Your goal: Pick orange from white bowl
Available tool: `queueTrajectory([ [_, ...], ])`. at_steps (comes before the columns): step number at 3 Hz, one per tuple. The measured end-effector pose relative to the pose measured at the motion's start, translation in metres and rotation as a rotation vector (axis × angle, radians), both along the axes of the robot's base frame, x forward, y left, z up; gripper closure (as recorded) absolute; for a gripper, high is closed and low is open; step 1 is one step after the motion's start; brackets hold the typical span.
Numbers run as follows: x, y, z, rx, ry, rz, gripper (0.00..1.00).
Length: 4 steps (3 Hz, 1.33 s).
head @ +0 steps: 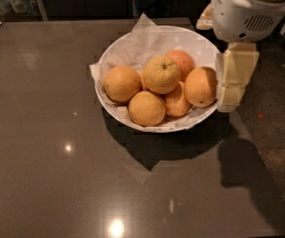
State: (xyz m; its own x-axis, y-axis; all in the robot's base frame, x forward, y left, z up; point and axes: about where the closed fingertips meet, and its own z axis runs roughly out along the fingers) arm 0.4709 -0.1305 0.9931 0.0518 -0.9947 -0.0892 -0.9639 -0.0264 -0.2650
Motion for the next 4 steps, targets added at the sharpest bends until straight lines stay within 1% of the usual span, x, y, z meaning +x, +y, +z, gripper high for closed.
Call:
queueTrajectory([
  [1, 0.010, 0.016, 0.003, -0.011, -0.003, 0.039, 0.00],
  [2, 0.018, 0.030, 0.003, -0.009, 0.011, 0.067, 0.05],
  [3, 0.023, 0.045, -0.007, -0.015, 0.044, 0.093, 0.15],
  [4, 0.029, 0.059, -0.022, -0.028, 0.079, 0.110, 0.16],
])
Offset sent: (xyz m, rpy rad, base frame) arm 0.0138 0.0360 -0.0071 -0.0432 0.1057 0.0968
